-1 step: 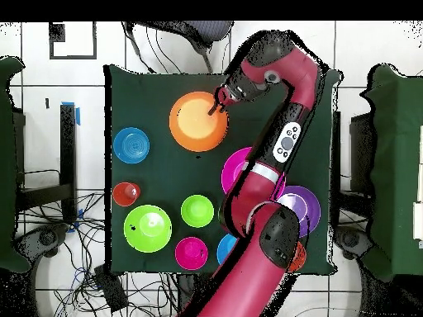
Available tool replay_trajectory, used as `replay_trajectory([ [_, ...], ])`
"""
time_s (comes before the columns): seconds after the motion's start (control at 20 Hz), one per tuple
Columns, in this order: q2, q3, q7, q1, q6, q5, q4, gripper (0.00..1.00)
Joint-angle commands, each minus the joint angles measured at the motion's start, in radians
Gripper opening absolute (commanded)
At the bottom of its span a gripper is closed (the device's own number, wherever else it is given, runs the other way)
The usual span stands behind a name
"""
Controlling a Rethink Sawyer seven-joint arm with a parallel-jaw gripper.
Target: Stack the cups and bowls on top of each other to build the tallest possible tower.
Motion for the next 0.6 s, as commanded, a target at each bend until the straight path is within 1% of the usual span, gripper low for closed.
replay_trajectory([
  [0.05,-0.044,0.018,-0.239,0.027,-0.163,-0.107,-0.001,1.00],
  [0.15,-0.059,0.010,-0.241,0.030,-0.180,-0.098,0.007,1.00],
  [0.25,-0.080,-0.008,-0.234,0.031,-0.208,-0.070,0.022,1.00],
  [0.6,-0.148,-0.087,-0.164,0.020,-0.276,0.082,0.114,1.00],
])
